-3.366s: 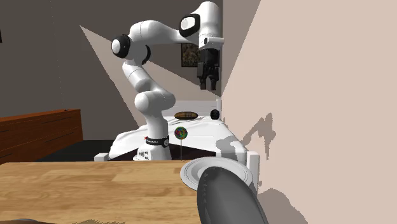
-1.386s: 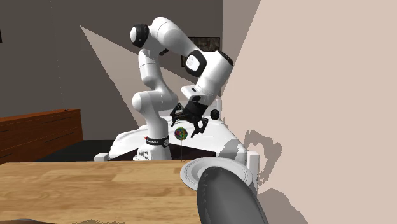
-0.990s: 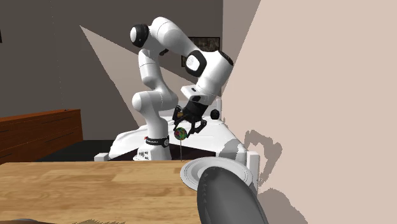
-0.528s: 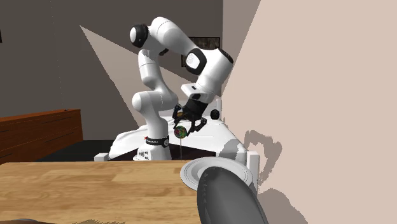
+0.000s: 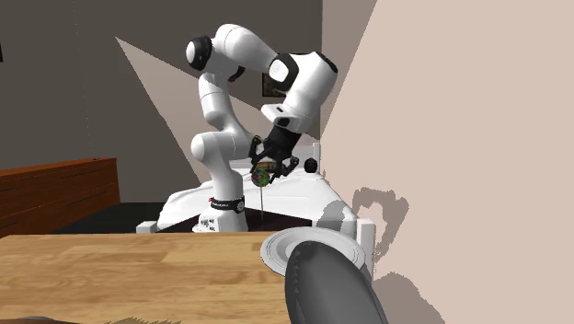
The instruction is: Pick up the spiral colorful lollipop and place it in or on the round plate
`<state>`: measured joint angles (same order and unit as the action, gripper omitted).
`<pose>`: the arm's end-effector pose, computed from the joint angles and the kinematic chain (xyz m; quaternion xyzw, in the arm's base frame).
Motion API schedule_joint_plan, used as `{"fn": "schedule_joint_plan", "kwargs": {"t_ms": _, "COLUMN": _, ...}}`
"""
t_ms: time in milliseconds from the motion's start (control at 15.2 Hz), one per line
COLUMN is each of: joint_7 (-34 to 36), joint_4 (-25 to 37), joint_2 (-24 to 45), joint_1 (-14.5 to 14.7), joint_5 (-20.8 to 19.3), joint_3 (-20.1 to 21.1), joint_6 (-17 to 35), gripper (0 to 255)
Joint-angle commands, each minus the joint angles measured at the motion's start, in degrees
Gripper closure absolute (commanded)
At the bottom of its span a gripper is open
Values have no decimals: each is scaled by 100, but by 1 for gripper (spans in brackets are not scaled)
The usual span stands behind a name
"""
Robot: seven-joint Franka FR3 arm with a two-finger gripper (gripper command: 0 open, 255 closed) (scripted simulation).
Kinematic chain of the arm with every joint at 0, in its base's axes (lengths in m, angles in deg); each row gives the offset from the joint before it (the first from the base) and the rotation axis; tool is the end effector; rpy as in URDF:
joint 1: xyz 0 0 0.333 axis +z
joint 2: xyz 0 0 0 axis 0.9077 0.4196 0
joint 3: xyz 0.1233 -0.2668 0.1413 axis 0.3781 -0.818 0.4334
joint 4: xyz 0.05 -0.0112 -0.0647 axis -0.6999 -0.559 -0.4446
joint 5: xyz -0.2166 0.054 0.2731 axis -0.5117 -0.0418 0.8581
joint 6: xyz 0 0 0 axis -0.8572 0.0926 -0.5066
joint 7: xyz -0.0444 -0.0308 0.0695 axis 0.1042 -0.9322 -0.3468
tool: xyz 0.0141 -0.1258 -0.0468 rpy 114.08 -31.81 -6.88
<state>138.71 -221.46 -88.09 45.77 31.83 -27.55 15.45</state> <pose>0.2658 -0.1022 0.4051 0.8019 -0.5225 -0.2499 0.1465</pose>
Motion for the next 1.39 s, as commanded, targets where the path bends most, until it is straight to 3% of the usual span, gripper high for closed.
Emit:
{"fn": "schedule_joint_plan", "kwargs": {"t_ms": 0, "joint_7": -12, "joint_4": 108, "joint_2": -63, "joint_1": 8, "joint_5": 13, "joint_3": 10, "joint_6": -174, "gripper": 255}}
{"fn": "schedule_joint_plan", "kwargs": {"t_ms": 396, "joint_7": -75, "joint_4": 451, "joint_2": -205, "joint_1": 8, "joint_5": 13, "joint_3": 16, "joint_6": -655, "gripper": 255}}
{"fn": "schedule_joint_plan", "kwargs": {"t_ms": 858, "joint_7": -47, "joint_4": 2268, "joint_2": 1282, "joint_1": -4, "joint_5": 0, "joint_3": 70, "joint_6": -993, "gripper": 255}}
{"fn": "schedule_joint_plan", "kwargs": {"t_ms": 1320, "joint_7": -50, "joint_4": 4436, "joint_2": 2798, "joint_1": 19, "joint_5": -52, "joint_3": 111, "joint_6": -1652, "gripper": 255}}
